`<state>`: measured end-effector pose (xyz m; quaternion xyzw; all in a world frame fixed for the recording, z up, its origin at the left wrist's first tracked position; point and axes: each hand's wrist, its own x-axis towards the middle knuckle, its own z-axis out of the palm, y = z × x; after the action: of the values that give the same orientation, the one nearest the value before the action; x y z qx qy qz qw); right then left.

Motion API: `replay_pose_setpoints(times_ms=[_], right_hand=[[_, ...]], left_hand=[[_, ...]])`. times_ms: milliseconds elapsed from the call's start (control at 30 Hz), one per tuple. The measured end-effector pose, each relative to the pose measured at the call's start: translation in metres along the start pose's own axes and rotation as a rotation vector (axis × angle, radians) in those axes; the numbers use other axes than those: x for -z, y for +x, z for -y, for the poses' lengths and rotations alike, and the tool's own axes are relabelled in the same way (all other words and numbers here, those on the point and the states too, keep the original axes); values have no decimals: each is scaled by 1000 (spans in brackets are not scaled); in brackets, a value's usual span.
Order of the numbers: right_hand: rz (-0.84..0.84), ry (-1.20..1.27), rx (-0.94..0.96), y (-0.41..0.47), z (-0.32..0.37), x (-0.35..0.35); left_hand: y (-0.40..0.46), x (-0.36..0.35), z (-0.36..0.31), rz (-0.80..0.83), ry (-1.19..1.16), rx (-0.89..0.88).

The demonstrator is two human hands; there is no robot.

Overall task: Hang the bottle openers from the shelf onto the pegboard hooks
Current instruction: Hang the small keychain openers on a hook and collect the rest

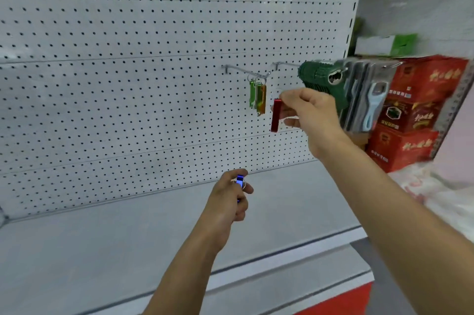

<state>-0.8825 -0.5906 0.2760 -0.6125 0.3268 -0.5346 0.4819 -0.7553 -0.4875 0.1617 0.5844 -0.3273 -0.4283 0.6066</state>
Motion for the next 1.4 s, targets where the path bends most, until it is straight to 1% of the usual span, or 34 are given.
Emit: replay_pose_setpoints(times_ms=[233, 400, 700, 800, 900, 1000, 1133, 1200, 1267, 1333, 1400], right_hand=[[25, 0, 33, 41, 9, -7], [48, -14, 11, 57, 4, -13], [86, -12, -4, 62, -10, -16], [26, 9, 7, 55, -26, -13], [-47, -15, 84, 36, -46, -12], [44, -56, 175, 12, -64, -14], [275, -228, 218, -5, -76, -19], [345, -235, 212, -8, -77, -20], [373, -212, 193, -9, -76, -19], [403, -213, 172, -9, -75, -17], [471, -203, 133, -9, -74, -14]], left_hand=[[13, -15, -7, -13, 6, -49], [25, -11, -20, -10, 1, -83], [36, -5, -34, 57, -164, -138], [37, -5, -34, 83, -182, -157], [36, -5, -33, 107, -170, -179], [34, -7, -31, 101, -114, -201], [31, -8, -29, 68, 10, -212], [30, -8, -29, 36, 70, -211], [29, -6, -29, 20, 116, -213], [27, -5, -30, 29, 155, -209], [25, -4, -32, 49, 175, -187]])
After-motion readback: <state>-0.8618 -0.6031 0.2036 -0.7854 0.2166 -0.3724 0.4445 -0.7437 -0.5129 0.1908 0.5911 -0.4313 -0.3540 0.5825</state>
